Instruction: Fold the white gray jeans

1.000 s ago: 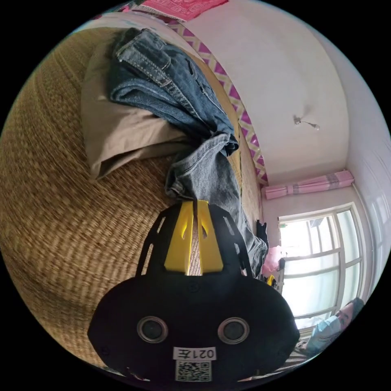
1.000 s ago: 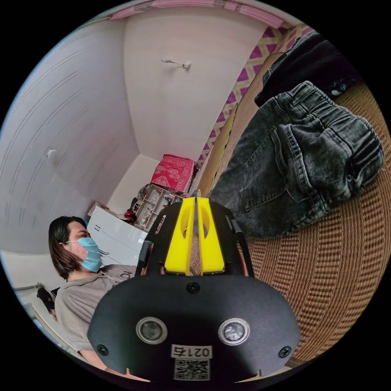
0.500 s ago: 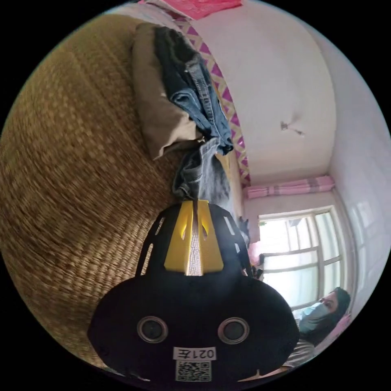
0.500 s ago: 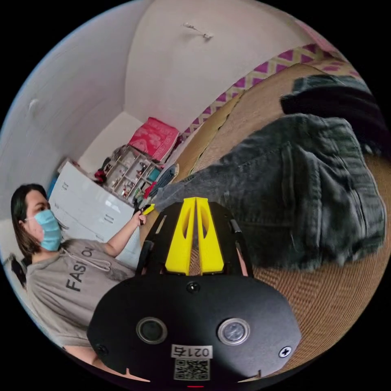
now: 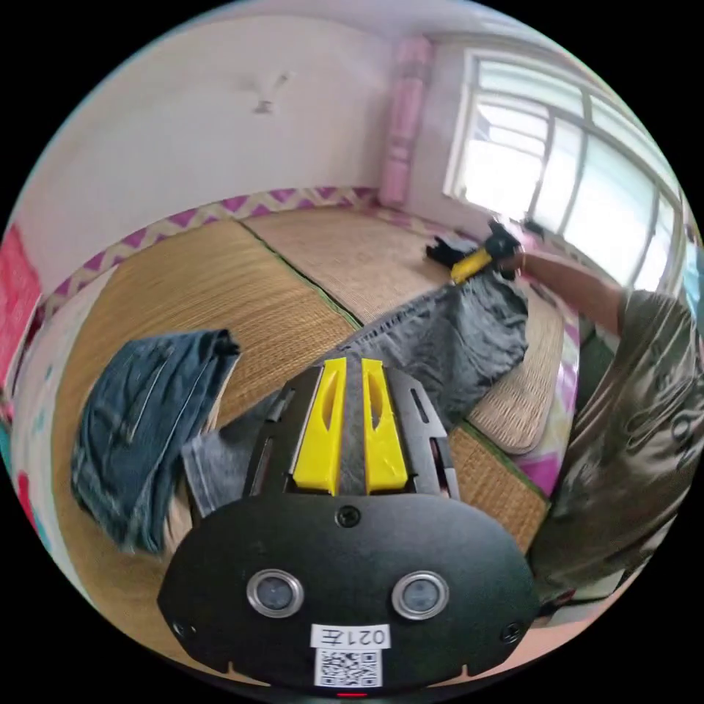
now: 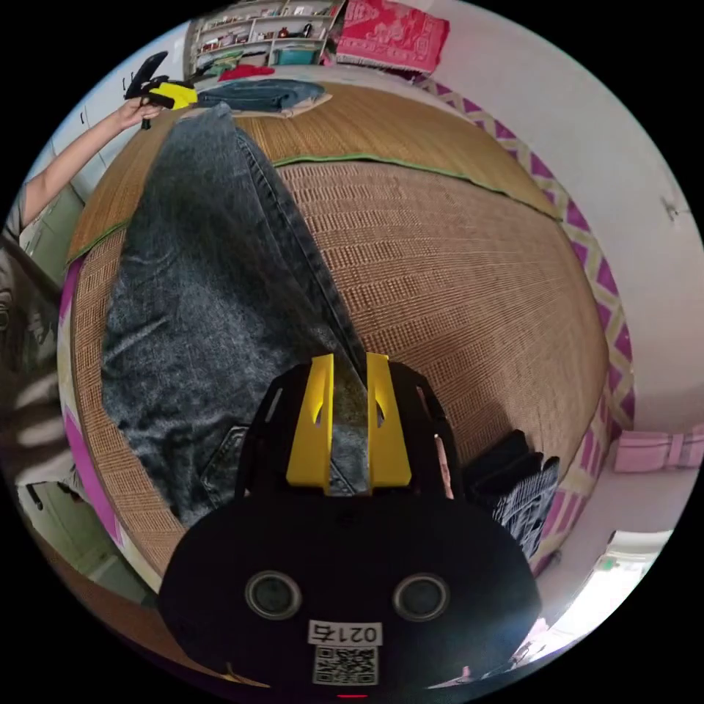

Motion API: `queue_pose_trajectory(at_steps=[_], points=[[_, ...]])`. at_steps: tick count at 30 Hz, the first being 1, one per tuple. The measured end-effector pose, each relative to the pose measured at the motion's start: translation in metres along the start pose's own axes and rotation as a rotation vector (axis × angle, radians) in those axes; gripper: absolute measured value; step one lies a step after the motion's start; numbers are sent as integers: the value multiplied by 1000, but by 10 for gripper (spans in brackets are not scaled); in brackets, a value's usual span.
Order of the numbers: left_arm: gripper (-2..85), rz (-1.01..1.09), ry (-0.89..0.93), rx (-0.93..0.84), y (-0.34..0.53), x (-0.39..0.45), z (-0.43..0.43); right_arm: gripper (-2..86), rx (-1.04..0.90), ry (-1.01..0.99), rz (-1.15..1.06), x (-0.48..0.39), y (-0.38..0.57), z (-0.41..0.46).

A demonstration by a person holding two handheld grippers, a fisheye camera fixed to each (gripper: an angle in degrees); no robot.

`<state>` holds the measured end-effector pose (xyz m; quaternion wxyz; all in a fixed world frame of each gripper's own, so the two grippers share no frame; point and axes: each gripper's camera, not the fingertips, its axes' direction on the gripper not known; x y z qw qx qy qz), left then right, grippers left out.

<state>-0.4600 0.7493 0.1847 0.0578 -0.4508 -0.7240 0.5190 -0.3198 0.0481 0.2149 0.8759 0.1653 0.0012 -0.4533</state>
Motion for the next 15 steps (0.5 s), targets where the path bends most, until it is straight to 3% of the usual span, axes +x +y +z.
queue_pose_trajectory(at_steps=[4, 7, 11, 15], points=[[86, 138, 42, -156, -85, 15, 106, 47, -42, -143, -37, 24, -37, -1], [82, 211, 33, -297, -121, 32, 163, -2, 10, -116, -75, 17, -43, -32], [33, 271, -1, -310, -142, 51, 172, -9, 170, -80, -77, 19, -28, -96], [12, 228, 9, -238, -168, 45, 148, -10, 205, -27, -32, 41, -30, -124]])
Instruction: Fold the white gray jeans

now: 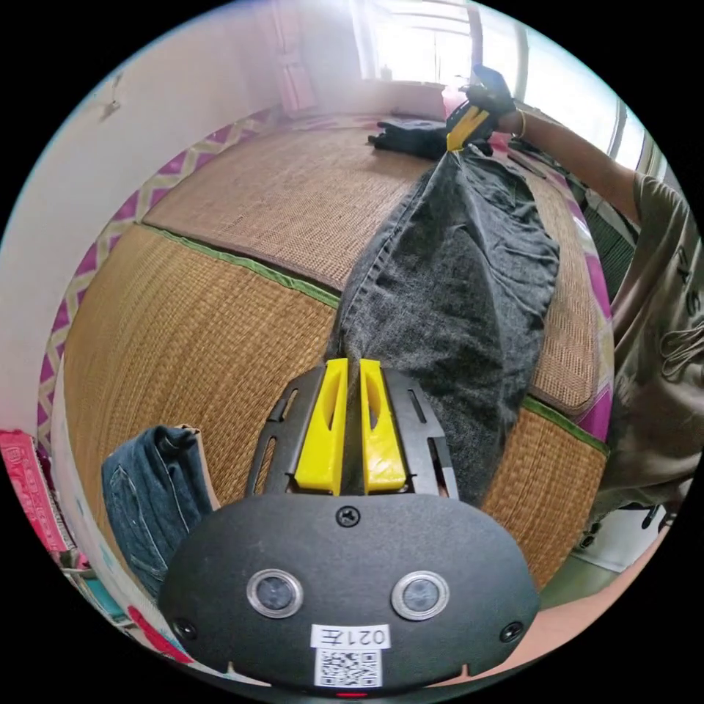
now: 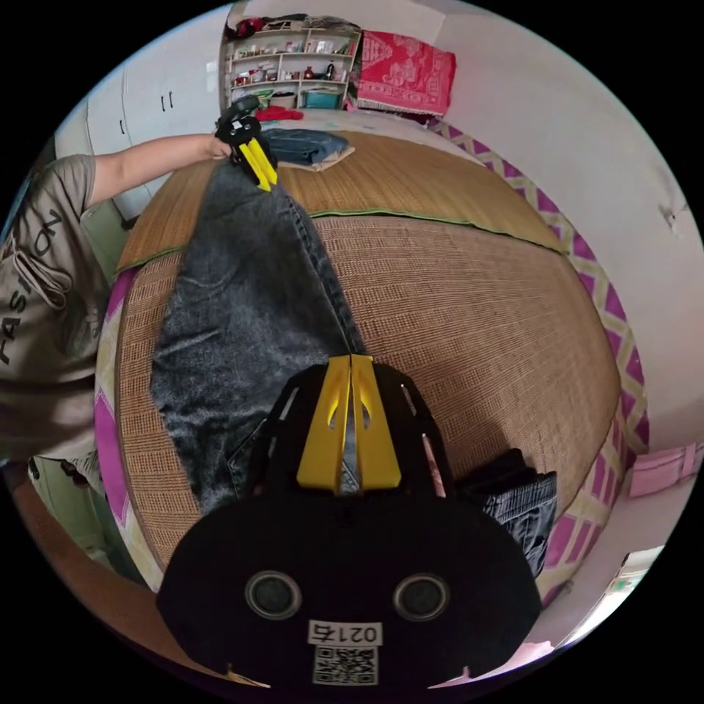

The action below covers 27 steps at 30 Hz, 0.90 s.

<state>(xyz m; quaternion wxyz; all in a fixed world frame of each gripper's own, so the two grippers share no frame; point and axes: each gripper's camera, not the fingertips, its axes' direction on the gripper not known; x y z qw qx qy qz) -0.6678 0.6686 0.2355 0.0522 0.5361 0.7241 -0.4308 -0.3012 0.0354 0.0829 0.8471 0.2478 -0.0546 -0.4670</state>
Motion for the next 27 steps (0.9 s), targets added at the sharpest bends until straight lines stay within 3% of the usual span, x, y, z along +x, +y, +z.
queue_pose_trajectory(at_steps=[6, 9, 13, 17, 19, 22, 24, 27], points=[[4, -199, 124, -43, -7, -63, 42, -10, -129, 71, 67, 39, -19, 74], [-2, -283, 187, 42, 9, -86, 18, -10, -173, 133, 43, 37, -19, 87], [-9, -321, -18, 230, 37, -98, -60, -10, -93, 149, 88, 57, -7, 48], [-9, -339, -34, 32, 37, -121, -25, -9, -142, 144, 164, 76, 10, 71], [-9, -330, -58, 94, 53, -116, -36, -8, -177, 125, 232, 89, 15, 51], [-9, -224, 26, 279, 72, -77, -80, -5, 24, 160, 276, 69, 35, -32], [-10, -128, 53, 283, 72, -40, -89, -5, 94, 92, 197, 32, 46, -65], [-10, -1, 100, 128, 67, 11, -58, -8, 8, 40, 14, -44, 65, -58]])
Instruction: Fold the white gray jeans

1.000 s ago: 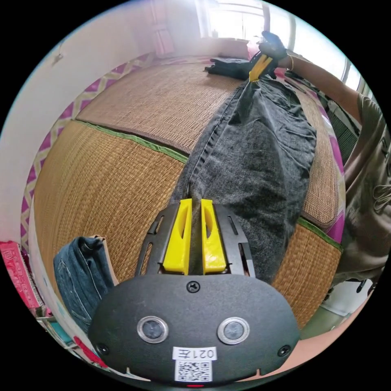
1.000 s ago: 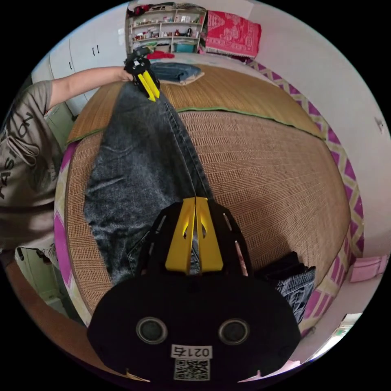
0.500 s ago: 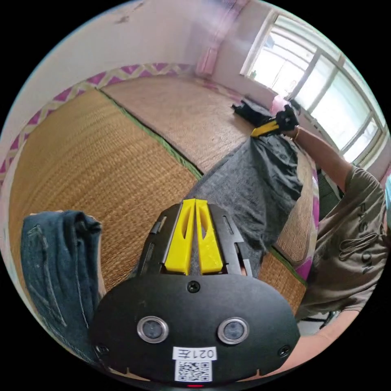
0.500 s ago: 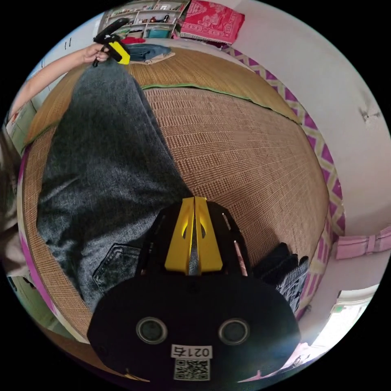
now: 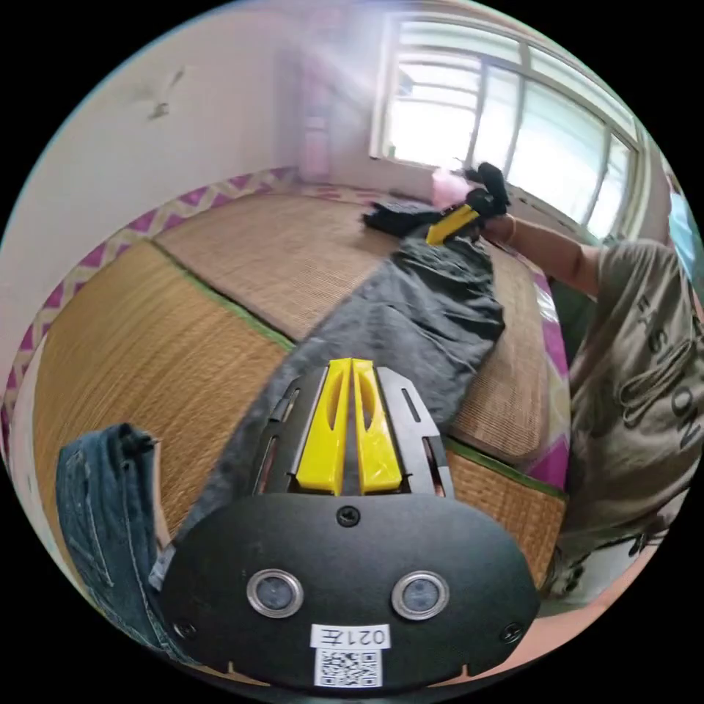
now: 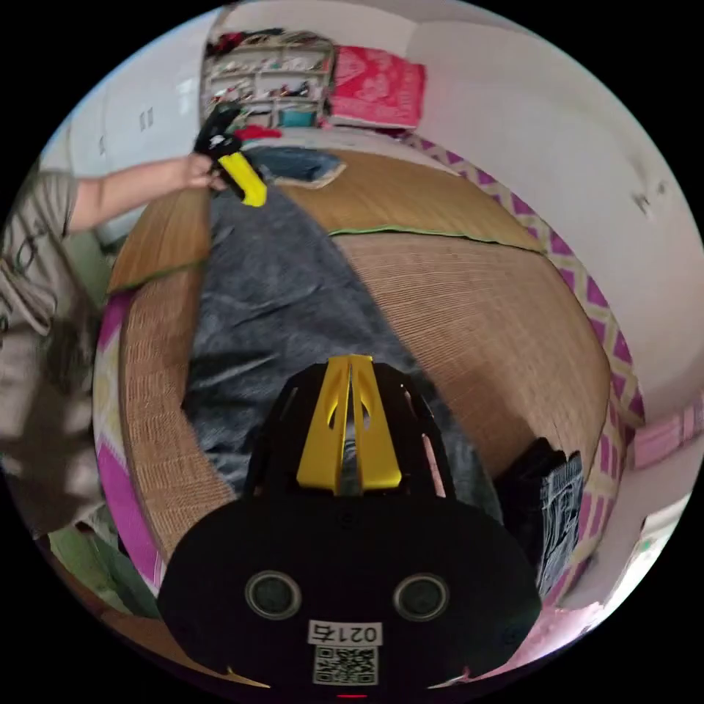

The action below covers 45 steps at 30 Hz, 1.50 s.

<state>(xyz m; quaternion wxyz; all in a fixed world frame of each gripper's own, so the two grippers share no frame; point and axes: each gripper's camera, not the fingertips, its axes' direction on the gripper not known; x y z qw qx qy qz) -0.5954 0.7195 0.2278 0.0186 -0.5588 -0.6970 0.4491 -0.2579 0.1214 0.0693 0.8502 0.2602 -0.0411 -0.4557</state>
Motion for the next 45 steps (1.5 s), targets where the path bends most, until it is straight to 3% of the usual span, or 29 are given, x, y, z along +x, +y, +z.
queue_pose_trajectory(at_steps=[2, 6, 9, 11, 16, 22, 35, 40, 45], points=[[-10, -20, -114, -186, 15, 0, 41, -9, -221, -57, -110, -52, 32, 58], [-9, -153, -51, -126, 65, -45, 14, -5, -39, -21, 100, -38, 91, 26], [-9, -302, -129, 41, 119, -60, -57, 15, -35, -81, 257, -17, 131, -9], [-9, -430, -111, 179, 172, -64, -111, 33, 207, -133, 358, -23, 185, -69], [-2, -1032, -129, 497, 403, -58, -229, 58, 412, -138, 508, -63, 285, -140], [89, -1405, 12, 679, 587, -58, -249, 77, 605, -315, 791, -84, 416, -169], [98, -1539, -46, 647, 594, -130, -284, 84, 715, -335, 890, -124, 565, -262], [27, -1603, -89, 761, 585, -129, -302, 76, 689, -313, 934, -127, 598, -264], [-7, -1475, -114, 827, 525, -120, -354, 61, 661, -259, 989, -127, 632, -265]])
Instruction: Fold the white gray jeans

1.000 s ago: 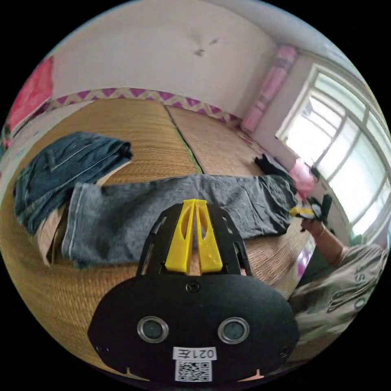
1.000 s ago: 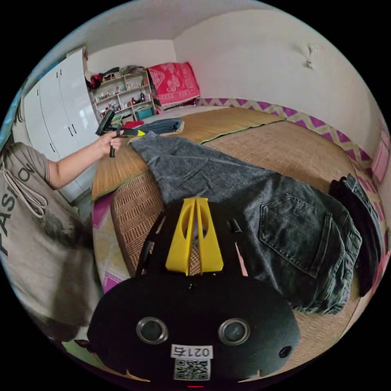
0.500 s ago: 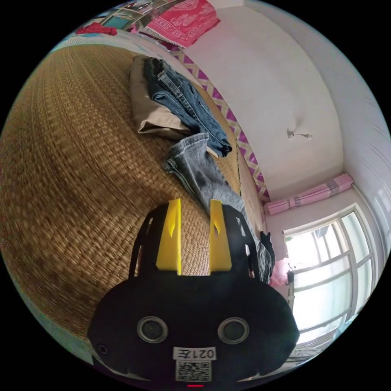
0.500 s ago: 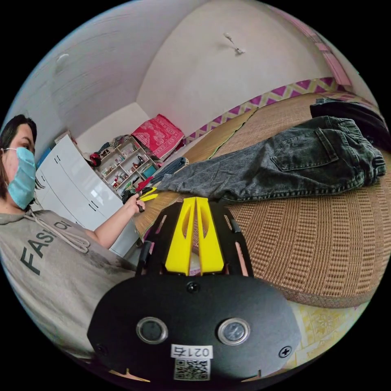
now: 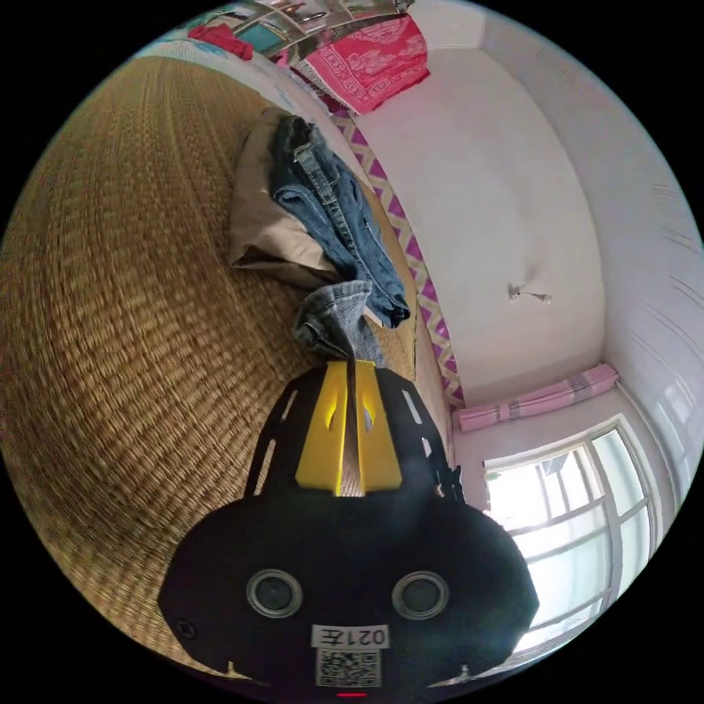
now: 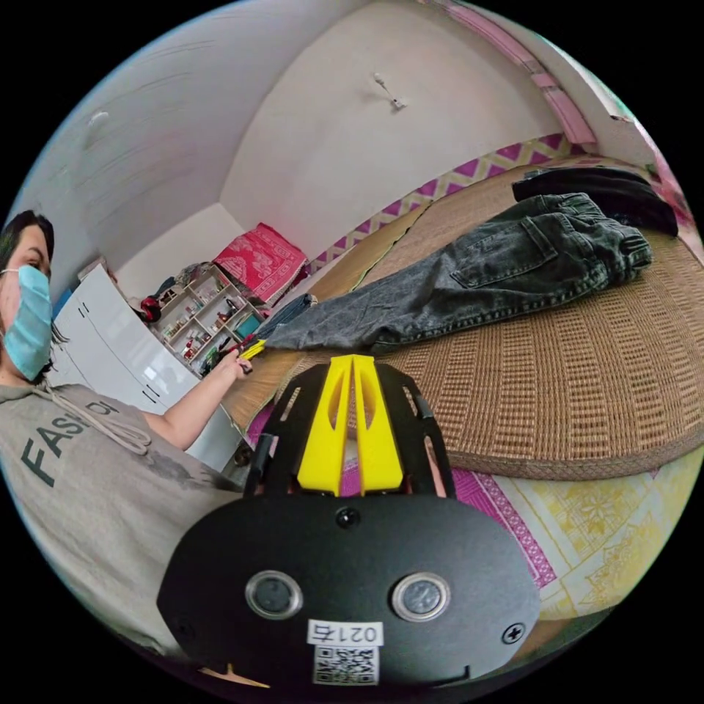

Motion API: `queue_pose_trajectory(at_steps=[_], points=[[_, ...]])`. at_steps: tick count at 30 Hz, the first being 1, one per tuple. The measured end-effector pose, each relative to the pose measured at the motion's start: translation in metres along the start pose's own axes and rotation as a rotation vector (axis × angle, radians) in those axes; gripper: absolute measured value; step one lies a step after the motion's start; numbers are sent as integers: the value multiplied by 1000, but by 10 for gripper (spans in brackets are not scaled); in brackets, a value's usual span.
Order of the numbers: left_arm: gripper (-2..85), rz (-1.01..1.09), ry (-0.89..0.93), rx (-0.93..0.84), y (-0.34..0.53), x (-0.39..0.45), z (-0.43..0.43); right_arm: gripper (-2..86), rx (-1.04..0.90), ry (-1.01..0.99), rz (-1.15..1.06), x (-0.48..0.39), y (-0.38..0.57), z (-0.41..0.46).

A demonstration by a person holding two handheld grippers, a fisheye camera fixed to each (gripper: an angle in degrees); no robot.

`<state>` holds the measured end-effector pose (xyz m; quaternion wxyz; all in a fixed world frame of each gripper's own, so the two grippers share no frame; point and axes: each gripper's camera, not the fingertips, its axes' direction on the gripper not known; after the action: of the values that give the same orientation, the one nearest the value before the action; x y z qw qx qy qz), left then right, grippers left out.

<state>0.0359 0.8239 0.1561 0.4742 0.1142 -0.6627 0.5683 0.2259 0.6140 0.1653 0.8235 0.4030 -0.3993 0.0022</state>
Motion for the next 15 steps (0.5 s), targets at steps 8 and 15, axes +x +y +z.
queue_pose_trajectory(at_steps=[8, 15], points=[[-9, 771, -19, 100, 90, 395, 3, 12, -60, -19, -14, 23, 21, -3], [-9, 1213, -80, -144, 341, 635, 196, 4, 14, -108, 11, 35, 35, -21]])
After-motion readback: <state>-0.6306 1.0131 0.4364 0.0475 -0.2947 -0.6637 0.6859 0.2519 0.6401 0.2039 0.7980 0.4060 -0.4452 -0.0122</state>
